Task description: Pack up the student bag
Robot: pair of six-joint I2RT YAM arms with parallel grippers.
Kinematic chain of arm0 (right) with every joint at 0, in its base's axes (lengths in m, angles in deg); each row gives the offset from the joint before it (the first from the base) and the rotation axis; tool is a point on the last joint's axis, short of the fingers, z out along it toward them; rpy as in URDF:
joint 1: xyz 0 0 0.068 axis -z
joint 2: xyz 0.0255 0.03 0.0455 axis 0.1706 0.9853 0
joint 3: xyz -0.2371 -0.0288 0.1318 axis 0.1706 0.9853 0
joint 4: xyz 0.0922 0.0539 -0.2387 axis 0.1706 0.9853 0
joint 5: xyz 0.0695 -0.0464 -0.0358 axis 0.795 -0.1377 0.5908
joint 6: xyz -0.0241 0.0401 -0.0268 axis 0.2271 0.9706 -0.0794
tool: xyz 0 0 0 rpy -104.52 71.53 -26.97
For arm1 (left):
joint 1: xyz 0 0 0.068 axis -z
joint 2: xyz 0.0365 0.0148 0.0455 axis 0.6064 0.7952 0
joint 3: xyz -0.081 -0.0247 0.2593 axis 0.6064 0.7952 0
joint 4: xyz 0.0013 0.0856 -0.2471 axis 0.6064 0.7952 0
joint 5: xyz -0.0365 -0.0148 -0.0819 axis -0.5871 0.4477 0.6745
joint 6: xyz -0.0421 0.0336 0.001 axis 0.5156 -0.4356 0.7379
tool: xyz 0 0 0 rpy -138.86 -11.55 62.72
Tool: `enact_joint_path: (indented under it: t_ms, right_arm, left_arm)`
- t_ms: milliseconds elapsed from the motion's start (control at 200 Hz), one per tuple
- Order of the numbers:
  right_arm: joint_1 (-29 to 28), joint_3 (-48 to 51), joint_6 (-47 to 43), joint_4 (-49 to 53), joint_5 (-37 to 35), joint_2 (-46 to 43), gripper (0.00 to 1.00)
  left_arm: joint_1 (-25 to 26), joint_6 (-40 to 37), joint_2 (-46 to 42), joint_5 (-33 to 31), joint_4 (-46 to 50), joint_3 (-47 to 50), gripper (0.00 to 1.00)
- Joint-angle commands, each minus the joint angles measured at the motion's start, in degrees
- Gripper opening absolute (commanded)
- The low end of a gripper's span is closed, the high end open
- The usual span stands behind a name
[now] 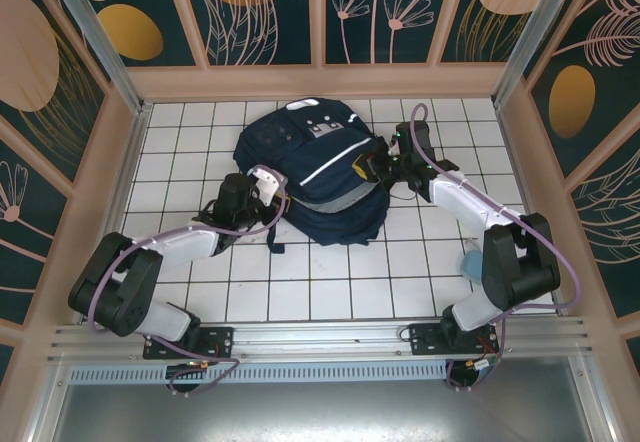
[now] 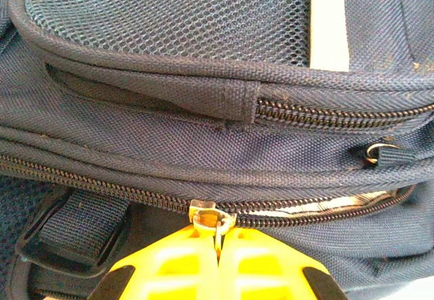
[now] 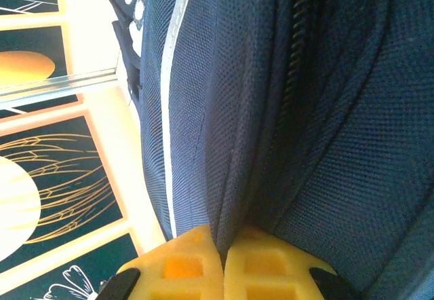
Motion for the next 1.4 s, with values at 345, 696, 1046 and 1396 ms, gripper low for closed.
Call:
enact_joint_path:
  t_ms: [345, 696, 1046, 1396]
  right_arm:
    - [-0.9, -8.7, -3.5, -4.1, -7.0, 6.5, 0.04]
    - [-0.6, -9.1, -5.1, -4.0, -7.6, 9.5, 0.04]
    - [-0.5, -8.6, -5.2, -4.1, -6.7, 8.8, 0.04]
    - [-1.1, -8.2, -4.6, -5.5, -6.1, 9.1, 0.04]
  left_arm:
    - [3.1, 6.4, -4.5, 7.5, 9.2, -0.7, 0.0]
    - [4.3, 6.4, -2.3, -2.8, 12.6, -1.5, 0.1]
    - [4.3, 5.7, -1.2, -3.5, 5.8, 2.2, 0.11]
    - [9.0, 7.0, -2.8, 2.7, 4.1, 1.4, 0.0]
